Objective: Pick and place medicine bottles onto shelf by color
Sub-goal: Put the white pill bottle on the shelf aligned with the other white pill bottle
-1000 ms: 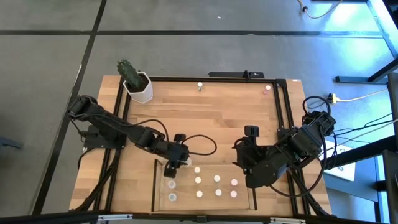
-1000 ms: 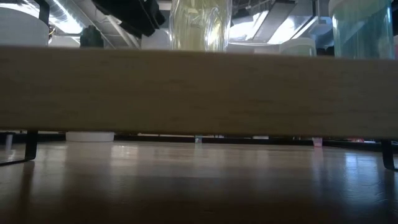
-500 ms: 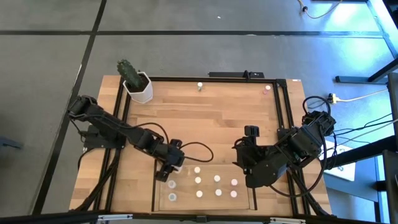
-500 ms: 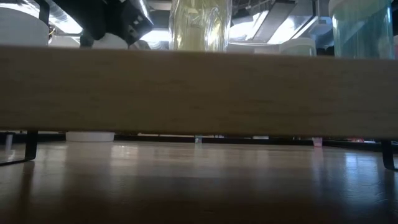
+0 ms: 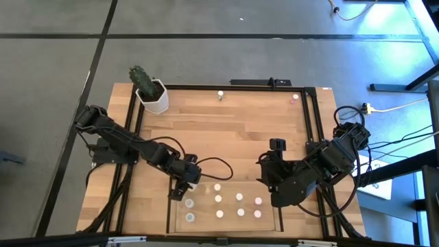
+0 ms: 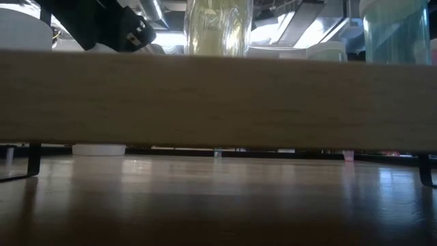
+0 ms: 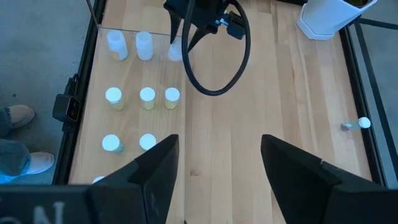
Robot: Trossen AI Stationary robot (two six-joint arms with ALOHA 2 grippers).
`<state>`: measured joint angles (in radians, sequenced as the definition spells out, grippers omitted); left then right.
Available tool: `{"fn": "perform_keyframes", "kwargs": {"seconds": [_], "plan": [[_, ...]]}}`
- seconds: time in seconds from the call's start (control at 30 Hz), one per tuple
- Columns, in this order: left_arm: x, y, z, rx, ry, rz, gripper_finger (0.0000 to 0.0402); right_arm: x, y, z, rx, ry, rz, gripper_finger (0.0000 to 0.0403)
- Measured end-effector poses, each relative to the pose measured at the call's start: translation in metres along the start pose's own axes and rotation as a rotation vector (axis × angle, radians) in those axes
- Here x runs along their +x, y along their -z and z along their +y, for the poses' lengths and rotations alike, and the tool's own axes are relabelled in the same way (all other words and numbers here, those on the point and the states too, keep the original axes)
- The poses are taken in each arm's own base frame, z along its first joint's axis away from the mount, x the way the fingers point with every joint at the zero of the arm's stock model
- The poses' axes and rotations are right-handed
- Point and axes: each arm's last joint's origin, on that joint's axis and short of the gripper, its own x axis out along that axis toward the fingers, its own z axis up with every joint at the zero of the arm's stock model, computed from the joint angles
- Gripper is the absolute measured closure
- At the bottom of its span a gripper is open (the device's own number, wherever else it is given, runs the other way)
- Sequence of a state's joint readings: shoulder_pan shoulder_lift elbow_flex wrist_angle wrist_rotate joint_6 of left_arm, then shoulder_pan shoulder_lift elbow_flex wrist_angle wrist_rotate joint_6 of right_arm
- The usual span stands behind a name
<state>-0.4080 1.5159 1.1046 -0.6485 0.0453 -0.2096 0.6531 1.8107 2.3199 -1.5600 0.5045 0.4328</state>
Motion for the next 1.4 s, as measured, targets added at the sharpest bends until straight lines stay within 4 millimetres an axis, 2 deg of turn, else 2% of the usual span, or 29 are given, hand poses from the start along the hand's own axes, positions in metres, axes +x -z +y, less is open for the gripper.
{"fn": "perform_keyframes", "kwargs": {"seconds": [1.4], "plan": [[-0.0001, -0.0008, 0.0012, -0.025, -0.029, -0.012, 0.0280, 0.0000, 0.0000, 0.0001, 0.004, -0.004, 0.001, 0.0173]]}}
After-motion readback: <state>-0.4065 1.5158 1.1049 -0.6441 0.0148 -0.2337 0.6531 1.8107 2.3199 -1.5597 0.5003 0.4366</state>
